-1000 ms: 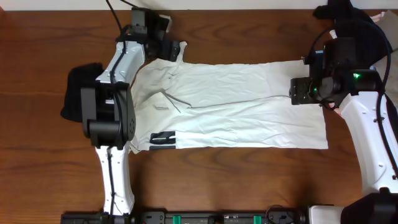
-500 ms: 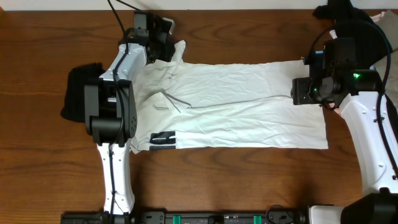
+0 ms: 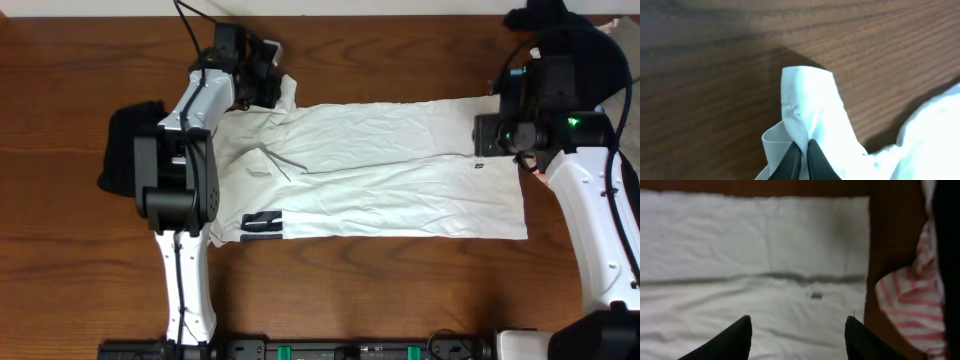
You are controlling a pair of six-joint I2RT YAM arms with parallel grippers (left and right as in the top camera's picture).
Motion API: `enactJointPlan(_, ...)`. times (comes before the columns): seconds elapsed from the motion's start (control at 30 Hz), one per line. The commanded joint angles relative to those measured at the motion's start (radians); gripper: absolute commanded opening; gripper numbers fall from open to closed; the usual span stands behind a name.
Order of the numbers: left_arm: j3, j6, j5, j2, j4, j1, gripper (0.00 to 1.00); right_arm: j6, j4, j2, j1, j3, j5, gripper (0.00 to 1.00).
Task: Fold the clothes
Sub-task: 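Grasp the shirt's top-left corner with left gripper, top-right with right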
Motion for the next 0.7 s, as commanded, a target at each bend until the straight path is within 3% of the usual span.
enactJointPlan(0.0, 0.018, 0.002, 0.016, -0.119, -0.023, 0.021, 0.06, 0.014, 0.066, 0.023, -0.017, 0.004, 0.065, 0.58)
enactJointPlan(0.13, 0.018, 0.000, 0.015, -0.185, -0.040, 0.032, 0.06, 0.023, 0.149, 0.101, -0.063, 0.004, -0.003, 0.59)
enactJointPlan(0.33, 0.018, -0.007, 0.014, -0.224, -0.103, 0.033, 0.06, 0.013, 0.309, 0.293, -0.172, 0.004, -0.174, 0.70)
enactJointPlan(0.67, 0.018, -0.010, 0.014, -0.225, -0.163, 0.033, 0.06, 0.014, 0.674, 0.546, -0.240, 0.004, -0.266, 0.73)
